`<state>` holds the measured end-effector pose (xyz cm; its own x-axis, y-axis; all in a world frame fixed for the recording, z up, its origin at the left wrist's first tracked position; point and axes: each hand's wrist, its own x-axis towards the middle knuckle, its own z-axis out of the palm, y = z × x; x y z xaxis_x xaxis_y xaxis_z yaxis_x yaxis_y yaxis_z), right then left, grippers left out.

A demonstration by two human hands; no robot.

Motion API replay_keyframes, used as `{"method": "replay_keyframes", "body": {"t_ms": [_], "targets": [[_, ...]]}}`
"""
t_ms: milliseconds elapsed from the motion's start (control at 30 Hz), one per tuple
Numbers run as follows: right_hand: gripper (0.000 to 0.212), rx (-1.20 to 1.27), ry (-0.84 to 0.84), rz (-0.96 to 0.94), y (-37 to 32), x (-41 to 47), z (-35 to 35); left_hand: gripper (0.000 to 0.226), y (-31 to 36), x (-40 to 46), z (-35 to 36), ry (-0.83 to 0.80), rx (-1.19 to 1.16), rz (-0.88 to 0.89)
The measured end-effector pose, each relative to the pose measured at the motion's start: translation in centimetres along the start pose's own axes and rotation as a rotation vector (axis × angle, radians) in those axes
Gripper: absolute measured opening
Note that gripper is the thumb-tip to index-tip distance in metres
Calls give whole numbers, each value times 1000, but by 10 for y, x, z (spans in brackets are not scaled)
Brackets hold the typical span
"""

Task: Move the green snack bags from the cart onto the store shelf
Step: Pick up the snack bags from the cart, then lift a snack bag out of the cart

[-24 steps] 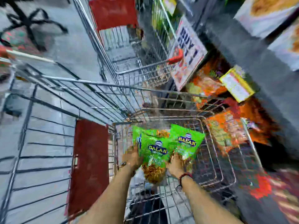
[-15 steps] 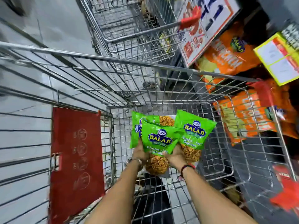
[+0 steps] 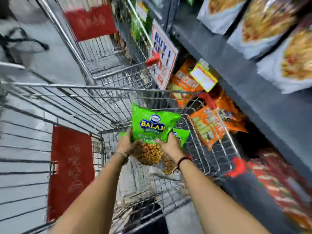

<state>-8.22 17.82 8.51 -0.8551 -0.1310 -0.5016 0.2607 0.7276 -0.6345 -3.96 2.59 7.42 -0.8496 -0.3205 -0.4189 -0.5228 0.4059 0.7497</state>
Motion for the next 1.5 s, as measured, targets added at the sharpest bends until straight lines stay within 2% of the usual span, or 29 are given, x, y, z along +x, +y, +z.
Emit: {"method": "replay_keyframes", "body": {"t_ms": [100,233,367,467,533,633,700,800,933,1000,1067,1133,1167,1233,1333,1433,1500], "targets": [[46,115,140,-141,-14,-38,-61,62,66,-29,-9,61,47,192],[46,202,361,-261,-8,-104,-146,62,147,-77,5,-28,30,453],[47,143,610,-203,30,-169,-226,51,229,-120,53,-135,44,690],[43,221,796,-185,61,-210,-279,45,284,-150,98,-208,81,851],[49,259,878,-177,77,-227,-308,45,316,-167,124,-256,75,920],[70,279,936,-67,97,-238,-339,48,351,-179,158,-322,62,963],[75,296,944,5,110,-233,-351,45,365,-177,178,-340,53,987],[73,305,931,95,126,-217,-354,43,367,-165,206,-389,48,953],[60,378,1027,77,137,-199,-346,41,357,-152,227,-386,-13,942],[53,400,1170,50,134,-199,-339,45,353,-150,228,-363,-29,963],[52,428,1402,-10,127,-202,-326,50,344,-145,220,-350,-50,950],[46,337,1588,-87,117,-202,-304,50,324,-133,203,-310,-65,899],[42,281,1597,-133,110,-200,-293,48,314,-126,193,-275,-73,874],[33,165,1430,-207,94,-180,-262,44,279,-103,167,-194,-98,759],[30,36,1027,-273,75,-139,-217,42,224,-71,130,-70,-38,558],[37,-14,625,-180,62,-86,-158,40,152,-34,94,-3,19,378],[40,-40,431,-117,62,-54,-125,45,110,-15,82,3,98,230]]}}
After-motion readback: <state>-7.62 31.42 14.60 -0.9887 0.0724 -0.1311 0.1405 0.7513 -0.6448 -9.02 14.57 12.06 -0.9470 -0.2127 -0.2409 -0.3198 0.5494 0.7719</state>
